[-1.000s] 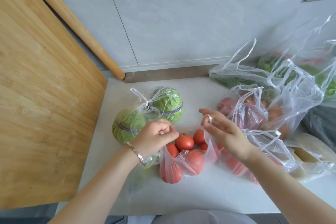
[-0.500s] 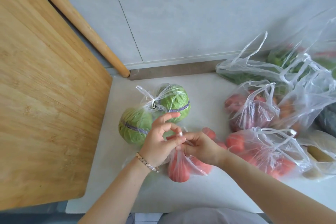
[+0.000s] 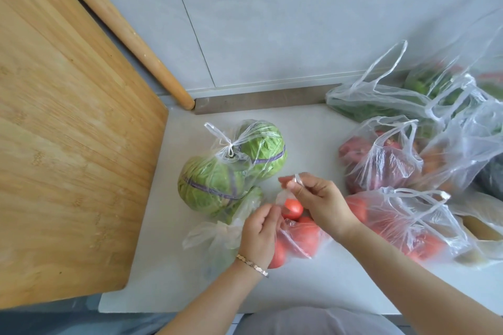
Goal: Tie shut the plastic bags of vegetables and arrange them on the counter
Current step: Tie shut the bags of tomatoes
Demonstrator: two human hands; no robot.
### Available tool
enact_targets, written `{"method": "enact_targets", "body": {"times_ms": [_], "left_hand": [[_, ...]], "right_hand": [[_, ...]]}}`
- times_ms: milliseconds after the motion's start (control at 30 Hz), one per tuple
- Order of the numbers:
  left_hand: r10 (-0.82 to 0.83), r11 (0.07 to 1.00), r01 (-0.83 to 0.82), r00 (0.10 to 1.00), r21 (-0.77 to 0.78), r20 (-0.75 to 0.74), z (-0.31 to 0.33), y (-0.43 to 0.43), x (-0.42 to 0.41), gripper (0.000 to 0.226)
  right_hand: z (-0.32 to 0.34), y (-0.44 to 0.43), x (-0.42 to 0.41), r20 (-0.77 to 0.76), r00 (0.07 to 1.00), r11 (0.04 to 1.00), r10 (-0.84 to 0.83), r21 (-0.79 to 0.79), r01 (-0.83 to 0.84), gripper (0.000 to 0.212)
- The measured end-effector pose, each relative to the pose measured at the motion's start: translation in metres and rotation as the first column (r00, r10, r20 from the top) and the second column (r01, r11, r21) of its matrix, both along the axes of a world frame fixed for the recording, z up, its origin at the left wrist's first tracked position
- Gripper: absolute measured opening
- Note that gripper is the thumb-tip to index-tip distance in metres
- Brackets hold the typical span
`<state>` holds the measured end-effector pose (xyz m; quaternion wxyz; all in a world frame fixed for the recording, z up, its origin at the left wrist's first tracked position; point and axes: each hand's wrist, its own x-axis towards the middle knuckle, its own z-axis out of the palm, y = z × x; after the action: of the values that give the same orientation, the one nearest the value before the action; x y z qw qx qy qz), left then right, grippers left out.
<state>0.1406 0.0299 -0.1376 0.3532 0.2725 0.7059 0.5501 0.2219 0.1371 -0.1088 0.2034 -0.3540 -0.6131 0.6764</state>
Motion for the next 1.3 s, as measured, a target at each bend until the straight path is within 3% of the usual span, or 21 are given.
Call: {"method": "enact_targets", "body": {"times_ms": [133,300,367,467,533,600,700,800,867,933,1000,1033,1167,1300], "left_hand": [[0.121,0.989,-0.143,0.932,0.041,0.342,0.004,0.021,-0.005,0.034],[0.079,0.997,-0.064,0.904,-0.05,0.42,-0.003,0.038,-0.004,0.034],[-0.006,0.997,0.029,0.947,-0.067,0.321,-0.003,0.043,0.001,0.037],[-0.283,0.956,0.292,0.946,-0.038,0.16,0.0,0.048,0.009,0.028],[-0.418,0.903,0.427,0.899,-0.051,0.131,0.002,0.05,0.011,0.025],[-0.463,0.88,0.473,0.874,-0.041,0.149,0.003,0.052,0.01,0.023],[-0.357,0.925,0.376,0.908,-0.05,0.22,0.004,0.054,0.005,0.029],[-0.248,0.957,0.278,0.933,-0.085,0.259,0.008,0.054,0.001,0.03],[-0.234,0.961,0.263,0.938,-0.087,0.256,0.009,0.052,-0.001,0.029],[-0.221,0.965,0.249,0.943,-0.085,0.25,0.009,0.051,-0.002,0.028],[-0.188,0.973,0.215,0.95,-0.082,0.251,0.011,0.053,-0.002,0.026],[-0.167,0.978,0.194,0.95,-0.078,0.263,0.013,0.054,-0.002,0.025],[-0.109,0.985,0.137,0.963,-0.1,0.247,0.013,0.054,-0.002,0.032],[0.029,0.991,-0.002,0.979,-0.131,0.2,0.004,0.052,0.0,0.023]], "right_hand": [[0.003,0.013,0.006,-0.097,0.99,0.933,-0.107,-0.353,0.067,0.03],[0.002,0.02,0.007,-0.111,0.992,0.903,-0.061,-0.429,0.008,0.03],[0.007,0.024,0.007,-0.11,0.992,0.93,-0.054,-0.369,0.009,0.031],[0.018,0.033,0.008,0.084,0.996,0.999,0.007,0.033,-0.009,0.032],[0.025,0.04,0.006,0.211,0.975,0.956,0.066,0.265,-0.122,0.03],[0.025,0.046,0.005,0.291,0.949,0.917,0.12,0.335,-0.219,0.029],[0.017,0.051,0.01,0.298,0.945,0.916,0.137,0.324,-0.235,0.015],[0.007,0.052,0.022,0.115,0.993,0.992,-0.019,0.13,0.004,0.008],[-0.005,0.049,0.032,0.03,0.991,0.992,-0.127,0.021,0.126,0.018],[-0.015,0.043,0.039,0.115,0.993,0.996,0.033,0.081,-0.042,0.03],[-0.023,0.031,0.039,0.161,0.945,0.947,0.283,0.109,-0.302,0.027],[-0.026,0.025,0.037,0.143,0.935,0.935,0.325,0.097,-0.34,0.024],[-0.039,0.011,0.024,0.126,0.973,0.963,0.195,0.163,-0.215,0.031],[-0.043,0.002,0.012,0.131,0.991,0.992,0.001,0.125,-0.018,0.039]]}}
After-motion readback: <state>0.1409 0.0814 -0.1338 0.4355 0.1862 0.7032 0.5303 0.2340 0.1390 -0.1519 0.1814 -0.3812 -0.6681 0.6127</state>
